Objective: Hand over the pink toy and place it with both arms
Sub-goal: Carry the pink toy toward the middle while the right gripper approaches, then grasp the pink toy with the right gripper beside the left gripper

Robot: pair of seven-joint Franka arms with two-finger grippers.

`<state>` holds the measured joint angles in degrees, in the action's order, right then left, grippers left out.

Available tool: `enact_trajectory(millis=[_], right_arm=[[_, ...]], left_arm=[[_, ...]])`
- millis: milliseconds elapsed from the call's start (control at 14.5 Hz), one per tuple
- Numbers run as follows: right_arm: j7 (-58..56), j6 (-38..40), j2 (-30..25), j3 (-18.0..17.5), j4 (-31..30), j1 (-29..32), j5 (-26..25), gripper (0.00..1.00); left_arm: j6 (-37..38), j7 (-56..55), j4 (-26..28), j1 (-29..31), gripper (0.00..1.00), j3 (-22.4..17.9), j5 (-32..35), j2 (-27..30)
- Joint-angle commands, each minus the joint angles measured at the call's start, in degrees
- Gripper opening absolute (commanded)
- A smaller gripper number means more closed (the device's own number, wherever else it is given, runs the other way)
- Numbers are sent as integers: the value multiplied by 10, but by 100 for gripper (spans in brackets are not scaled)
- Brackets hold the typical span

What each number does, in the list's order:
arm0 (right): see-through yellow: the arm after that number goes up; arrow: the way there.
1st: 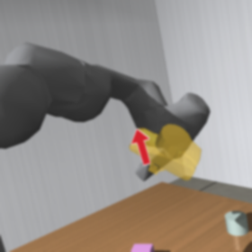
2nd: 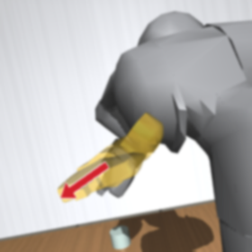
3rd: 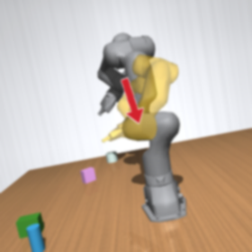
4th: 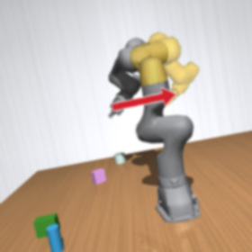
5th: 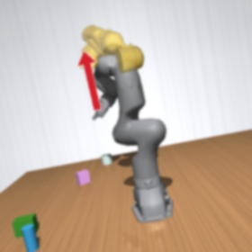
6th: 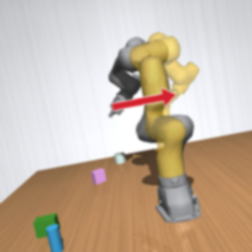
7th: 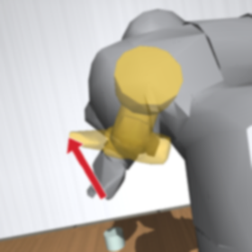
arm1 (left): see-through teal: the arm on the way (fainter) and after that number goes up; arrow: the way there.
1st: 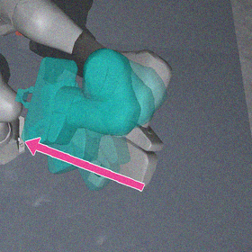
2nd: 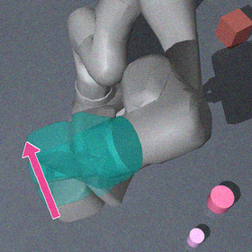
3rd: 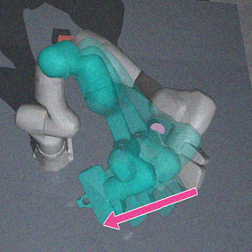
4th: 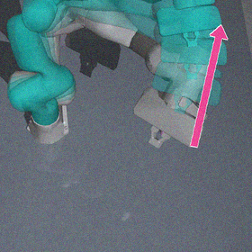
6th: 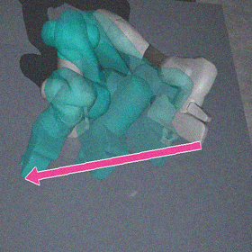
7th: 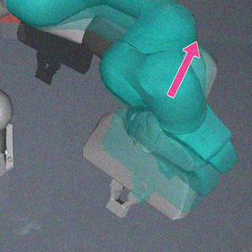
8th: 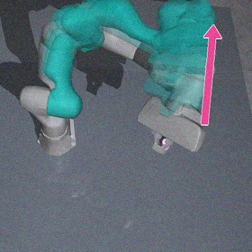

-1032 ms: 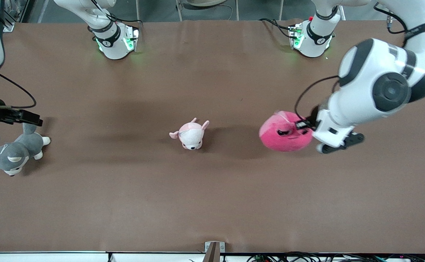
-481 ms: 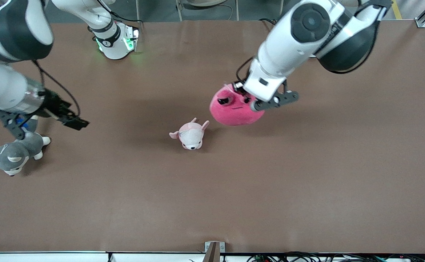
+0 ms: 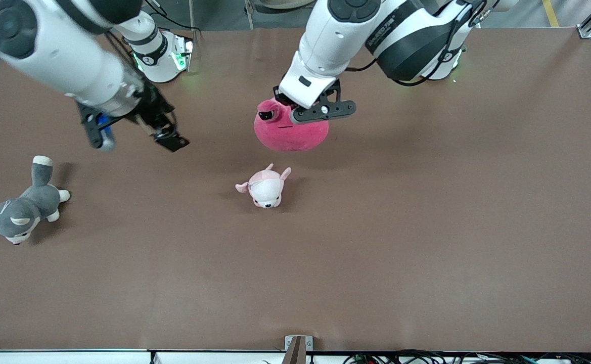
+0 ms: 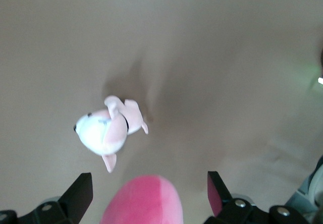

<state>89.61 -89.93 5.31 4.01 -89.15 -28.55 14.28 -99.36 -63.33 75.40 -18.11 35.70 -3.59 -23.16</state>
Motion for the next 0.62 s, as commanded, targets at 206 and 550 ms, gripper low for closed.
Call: enact_trajectory(millis=[206,550], right_arm=[[139,-46,-14,7,-31,-92,7,100],[193,-126,-11,7,-67,-144,7,99]], left_arm=[[-7,-7,-17,-12,0,-3,4,-14],[-11,-7,-18,-12,0,-3,4,-16]])
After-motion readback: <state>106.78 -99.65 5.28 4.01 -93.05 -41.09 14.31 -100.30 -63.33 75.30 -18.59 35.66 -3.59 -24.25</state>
